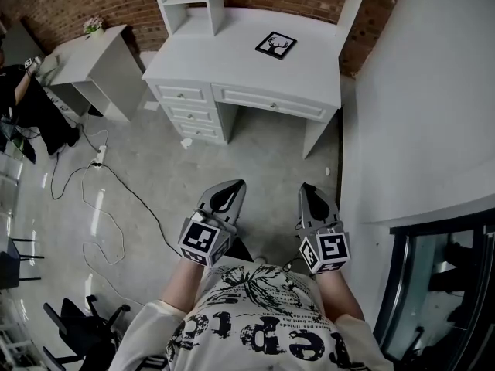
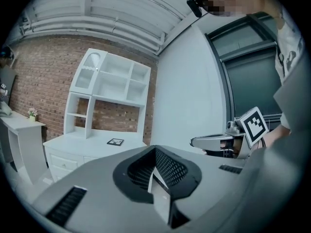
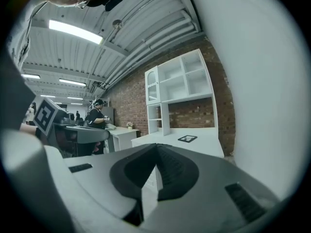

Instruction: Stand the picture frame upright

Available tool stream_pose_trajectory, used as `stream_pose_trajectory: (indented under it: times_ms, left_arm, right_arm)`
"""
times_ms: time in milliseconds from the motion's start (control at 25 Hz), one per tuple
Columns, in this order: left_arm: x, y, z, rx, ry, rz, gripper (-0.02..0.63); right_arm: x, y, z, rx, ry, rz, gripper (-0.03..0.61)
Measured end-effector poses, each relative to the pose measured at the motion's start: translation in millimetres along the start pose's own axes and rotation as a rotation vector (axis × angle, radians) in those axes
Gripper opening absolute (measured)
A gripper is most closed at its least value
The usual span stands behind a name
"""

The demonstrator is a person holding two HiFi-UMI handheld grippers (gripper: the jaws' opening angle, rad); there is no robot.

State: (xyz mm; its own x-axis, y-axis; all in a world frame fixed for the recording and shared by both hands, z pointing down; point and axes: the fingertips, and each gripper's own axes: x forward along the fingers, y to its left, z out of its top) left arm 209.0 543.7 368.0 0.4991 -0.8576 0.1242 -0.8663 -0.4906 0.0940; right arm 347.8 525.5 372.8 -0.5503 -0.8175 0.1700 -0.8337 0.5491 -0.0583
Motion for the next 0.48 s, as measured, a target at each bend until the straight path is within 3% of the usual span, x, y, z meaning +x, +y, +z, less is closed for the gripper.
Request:
stream_pose_trajectory:
  times_ms: [280,480]
  left_arm:
    - [46,62,0,-0.019,0.02,0.016,0.014]
    - [90,114,6,-0.033,0.03,-0.004,0.014]
  right_arm:
    - [75,-22,3,-0.003,0.033,-0.02,0.002]
    - [139,-32,4,0.048,0.071,-0.028,0.002]
